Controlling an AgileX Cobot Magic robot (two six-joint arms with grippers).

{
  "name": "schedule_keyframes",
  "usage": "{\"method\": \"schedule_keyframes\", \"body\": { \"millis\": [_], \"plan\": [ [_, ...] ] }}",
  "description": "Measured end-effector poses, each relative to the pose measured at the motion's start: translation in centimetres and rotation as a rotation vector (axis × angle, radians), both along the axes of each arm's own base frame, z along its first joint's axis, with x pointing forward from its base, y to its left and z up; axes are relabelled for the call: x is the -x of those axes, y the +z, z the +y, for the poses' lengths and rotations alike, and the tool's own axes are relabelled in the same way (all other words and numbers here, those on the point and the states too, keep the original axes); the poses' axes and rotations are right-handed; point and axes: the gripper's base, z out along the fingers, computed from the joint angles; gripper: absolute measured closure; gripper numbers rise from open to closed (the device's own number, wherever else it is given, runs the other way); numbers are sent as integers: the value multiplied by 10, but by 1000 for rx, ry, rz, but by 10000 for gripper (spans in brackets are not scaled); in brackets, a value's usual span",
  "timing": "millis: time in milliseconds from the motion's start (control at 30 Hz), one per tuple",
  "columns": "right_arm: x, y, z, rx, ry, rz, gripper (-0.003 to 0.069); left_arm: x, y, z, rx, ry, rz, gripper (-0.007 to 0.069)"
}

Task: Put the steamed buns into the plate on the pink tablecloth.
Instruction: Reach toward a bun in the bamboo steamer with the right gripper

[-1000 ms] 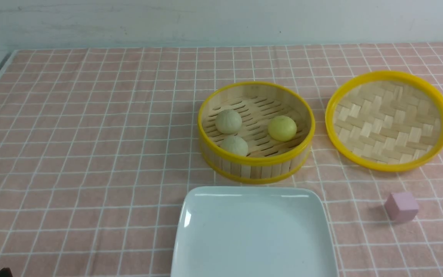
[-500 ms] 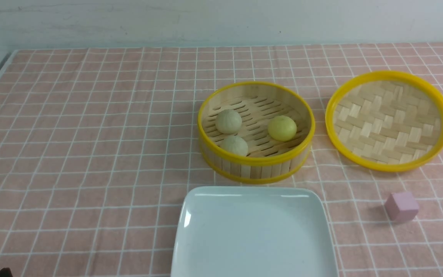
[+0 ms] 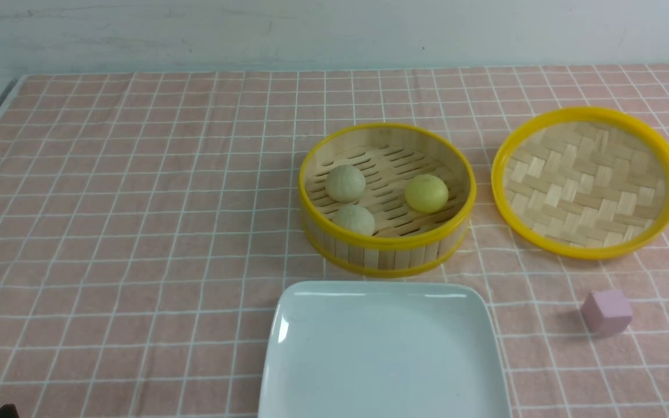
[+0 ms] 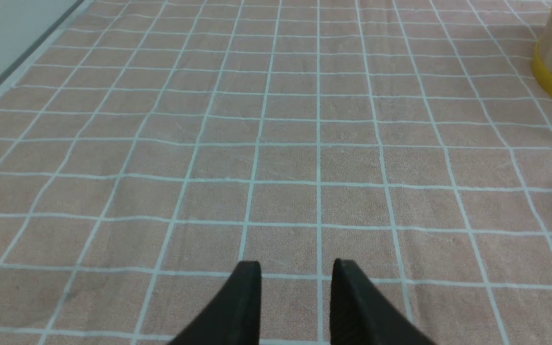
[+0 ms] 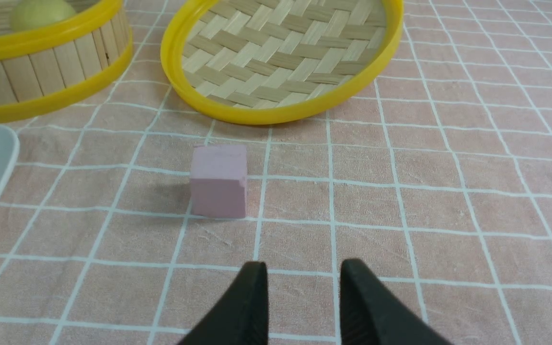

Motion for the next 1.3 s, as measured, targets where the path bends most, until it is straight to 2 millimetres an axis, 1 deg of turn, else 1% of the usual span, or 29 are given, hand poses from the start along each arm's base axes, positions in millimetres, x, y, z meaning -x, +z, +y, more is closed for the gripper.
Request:
{"method": "schedule_keyframes", "body": {
  "millis": [233, 267, 300, 333, 367, 433, 467, 500, 533, 567, 633, 667, 733, 833, 900, 933, 1000, 1033, 1100, 1133, 1200, 1267, 1300],
  "plan": [
    [0, 0, 0, 0, 0, -1, 420, 0, 0, 0, 0, 0, 0, 384],
    [0, 0, 1, -26, -1, -1, 420, 0, 0, 0, -1, 0, 0, 384],
    [0, 0, 2, -94, -7, 1, 420, 0, 0, 0, 0, 0, 0, 384],
    [0, 0, 4, -211, -16, 9, 420, 0, 0, 0, 24, 3, -1, 384],
    [0, 0, 5, -239, -18, 11, 420, 0, 0, 0, 24, 3, -2, 384],
    [1, 1, 14, -672, -51, 64, 420, -1, 2, -5, 275, 22, -20, 384],
    [1, 1, 14, -672, -51, 64, 420, -1, 2, -5, 303, 25, -22, 384],
    [2, 2, 18, -866, -65, 97, 420, -1, 5, -9, 519, 43, -34, 384],
    [2, 3, 21, -984, -72, 116, 420, -1, 6, -10, 649, 55, -38, 384],
    [2, 3, 23, -1088, -77, 135, 420, -1, 8, -12, 832, 72, -37, 384],
    [2, 4, 26, -1211, -81, 160, 420, -1, 11, -15, 1100, 100, -26, 384],
    [2, 5, 26, -1243, -81, 163, 420, -2, 12, -16, 1181, 109, -22, 384],
    [2, 6, 27, -1280, -81, 163, 420, -2, 13, -16, 1256, 116, -27, 384],
    [2, 8, 26, -1297, -81, 144, 420, -2, 17, -15, 1307, 116, -66, 384],
    [1, 11, 25, -1271, -69, 107, 432, -3, 19, -14, 1312, 114, -89, 384],
    [1, 16, 24, -1244, -53, 83, 446, -3, 19, -13, 1301, 110, -96, 384],
    [3, 35, 24, -1173, 2, 13, 493, -1, 26, -15, 1249, 85, -93, 384],
    [4, 37, 24, -1151, 11, -1, 499, -1, 27, -15, 1242, 81, -91, 386],
    [7, 76, 23, -961, 87, -104, 610, 6, 55, -19, 1104, 0, -102, 424],
    [6, 80, 24, -907, 94, -101, 626, 6, 58, -19, 1092, -4, -100, 435],
    [1, 99, 25, -739, 118, -65, 666, 9, 77, -22, 978, -35, -49, 505],
    [-9, 112, 27, -599, 128, 29, 669, 6, 86, -25, 876, -36, 67, 568],
    [-26, 113, 28, -470, 119, 215, 669, 3, 92, -27, 792, -25, 209, 607]
  ]
}}
